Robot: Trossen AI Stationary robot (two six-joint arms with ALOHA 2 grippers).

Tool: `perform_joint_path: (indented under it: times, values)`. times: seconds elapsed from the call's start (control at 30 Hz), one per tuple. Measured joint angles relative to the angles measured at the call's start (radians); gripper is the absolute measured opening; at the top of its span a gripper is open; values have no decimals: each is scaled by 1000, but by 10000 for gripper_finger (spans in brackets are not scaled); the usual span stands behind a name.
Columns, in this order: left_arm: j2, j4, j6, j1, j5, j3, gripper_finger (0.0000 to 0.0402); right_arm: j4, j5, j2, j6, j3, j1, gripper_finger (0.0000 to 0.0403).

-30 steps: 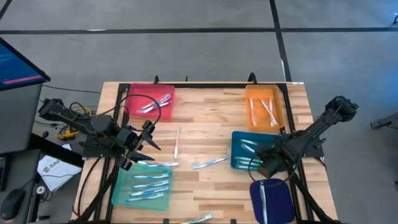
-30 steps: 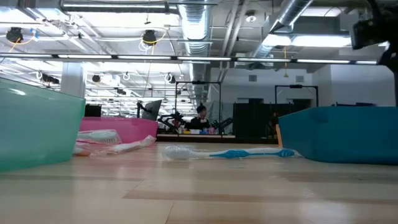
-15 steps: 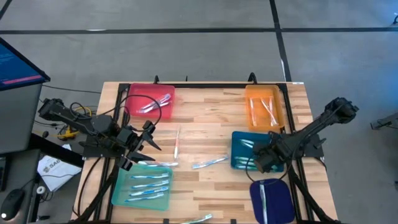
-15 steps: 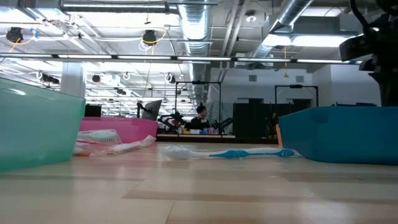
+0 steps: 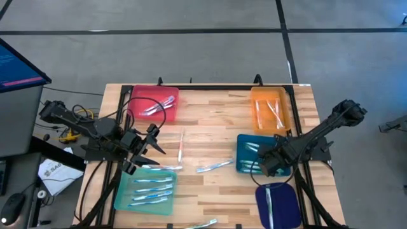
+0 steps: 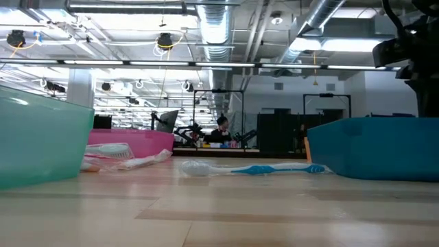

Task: Pick & Place Toothbrushes
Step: Put the green toothbrush into the blue bin, then put the blue toothbrush into the green bin

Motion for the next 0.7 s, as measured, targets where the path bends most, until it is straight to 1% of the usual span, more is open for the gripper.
perform_joint_path:
  times: [0.07, 0.17, 0.43, 0.53, 0.6, 0.7]
  values:
    - [0, 1, 0, 0, 0, 0, 177, -1, 16, 0, 13, 0, 0, 35]
    - [0, 1, 0, 0, 0, 0, 177, -21, 67, 0, 47, 0, 2, 71]
    - [0, 2, -1, 0, 0, 0, 177, -42, 102, 0, 76, 1, 1, 200]
    - [0, 2, -1, 0, 0, 0, 177, -60, 117, 0, 77, 25, 1, 244]
    - [0, 3, -1, 0, 0, 0, 177, -91, 147, 0, 78, 49, 1, 264]
    - [2, 5, -1, 0, -1, 0, 177, -160, 209, 0, 78, 96, 1, 280]
